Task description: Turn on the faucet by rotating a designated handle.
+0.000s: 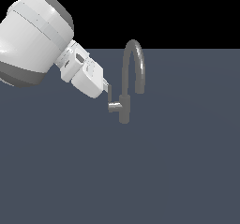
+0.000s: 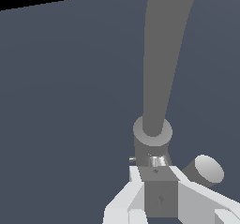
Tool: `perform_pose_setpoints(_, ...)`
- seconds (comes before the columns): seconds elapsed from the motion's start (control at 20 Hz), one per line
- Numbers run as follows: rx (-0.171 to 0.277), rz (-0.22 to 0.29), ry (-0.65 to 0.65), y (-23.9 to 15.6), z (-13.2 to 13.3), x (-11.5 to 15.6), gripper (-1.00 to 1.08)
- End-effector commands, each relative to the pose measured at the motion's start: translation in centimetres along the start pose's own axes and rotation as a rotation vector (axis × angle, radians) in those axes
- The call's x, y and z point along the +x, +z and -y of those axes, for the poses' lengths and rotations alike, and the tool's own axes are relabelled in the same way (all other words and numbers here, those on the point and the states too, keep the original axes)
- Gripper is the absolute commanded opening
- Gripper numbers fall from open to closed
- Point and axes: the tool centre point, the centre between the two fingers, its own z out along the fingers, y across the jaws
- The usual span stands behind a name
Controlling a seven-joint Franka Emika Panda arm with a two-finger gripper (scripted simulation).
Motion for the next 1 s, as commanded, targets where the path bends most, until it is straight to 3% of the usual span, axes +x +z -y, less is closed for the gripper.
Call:
perform_pose_setpoints(0.0,-0.003,-0.001,0.005,-0.1,-0.6,0.5,-1.00)
perform_pose_setpoints(0.35,0.005,0.003,0.001,-0.5,-1.3,0.4,-1.00)
perform_pose_setpoints(0.95,0.000,0.001,0.003,0.5,-5.2,0.0,-1.00)
